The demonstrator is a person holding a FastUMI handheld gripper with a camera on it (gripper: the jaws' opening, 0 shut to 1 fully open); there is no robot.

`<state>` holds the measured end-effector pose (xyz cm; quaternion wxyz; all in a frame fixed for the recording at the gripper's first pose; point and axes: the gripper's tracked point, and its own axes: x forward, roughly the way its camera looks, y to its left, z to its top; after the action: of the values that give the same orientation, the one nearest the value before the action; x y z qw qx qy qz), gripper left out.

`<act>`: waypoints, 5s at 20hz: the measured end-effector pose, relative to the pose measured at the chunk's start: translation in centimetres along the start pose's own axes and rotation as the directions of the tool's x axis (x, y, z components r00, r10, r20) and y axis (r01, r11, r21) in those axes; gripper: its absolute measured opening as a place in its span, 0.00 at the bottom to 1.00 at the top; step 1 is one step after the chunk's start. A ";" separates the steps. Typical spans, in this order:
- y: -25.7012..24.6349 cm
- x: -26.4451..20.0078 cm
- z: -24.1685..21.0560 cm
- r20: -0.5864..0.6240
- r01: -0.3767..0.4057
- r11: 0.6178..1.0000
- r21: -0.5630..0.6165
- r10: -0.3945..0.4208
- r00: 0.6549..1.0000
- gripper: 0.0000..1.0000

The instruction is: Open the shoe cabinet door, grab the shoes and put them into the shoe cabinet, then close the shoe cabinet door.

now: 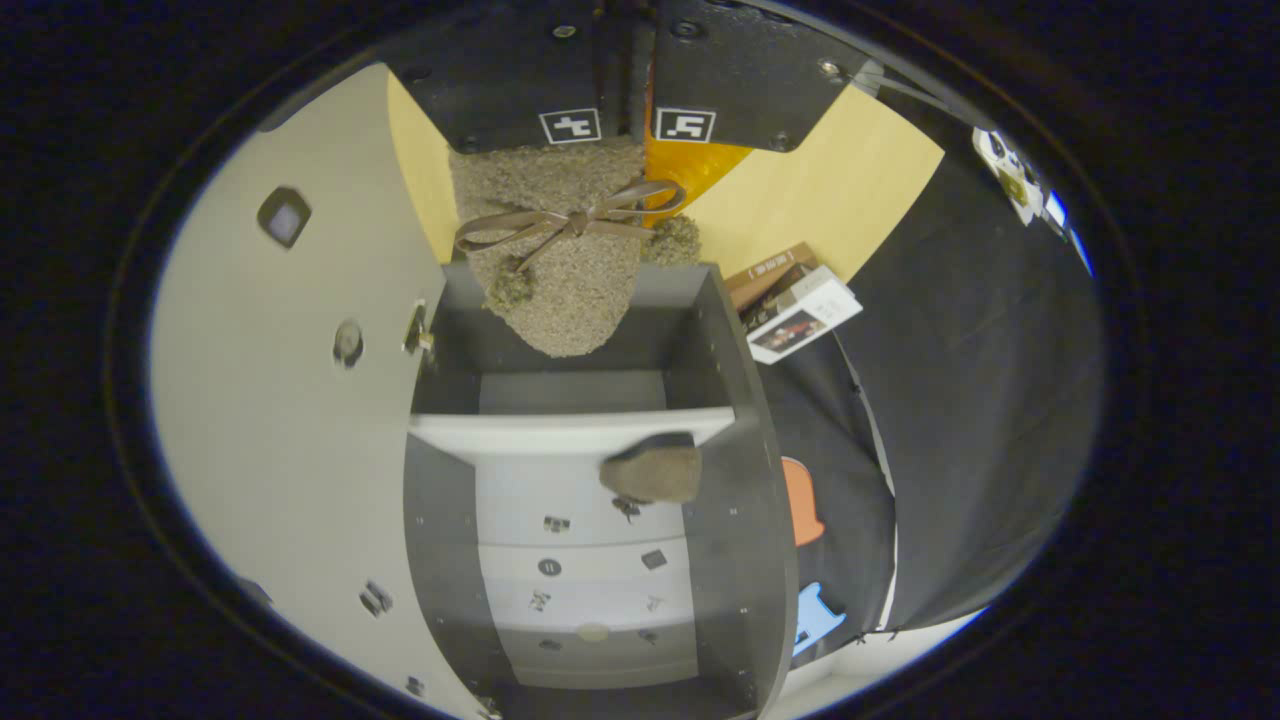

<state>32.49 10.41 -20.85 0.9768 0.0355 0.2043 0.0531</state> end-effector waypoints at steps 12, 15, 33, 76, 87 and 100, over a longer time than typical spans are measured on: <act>-2.8 9.0 20.2 0.204 0.071 0.997 -0.034 -0.063 0.977 0.07; -3.7 13.4 23.2 0.203 0.092 0.995 -0.032 -0.083 0.976 0.07; -7.9 26.8 23.0 -0.065 0.149 0.989 0.004 -0.149 0.987 0.31; -10.4 -37.6 9.8 0.394 0.148 0.988 -0.049 -0.117 0.911 1.00; -24.2 -35.0 10.7 0.368 0.240 0.971 0.008 -0.226 0.902 1.00; -23.6 -28.0 11.0 0.302 0.074 0.996 -0.057 -0.054 0.952 0.96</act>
<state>13.51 -16.85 -1.83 0.9984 0.0035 0.0527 0.0222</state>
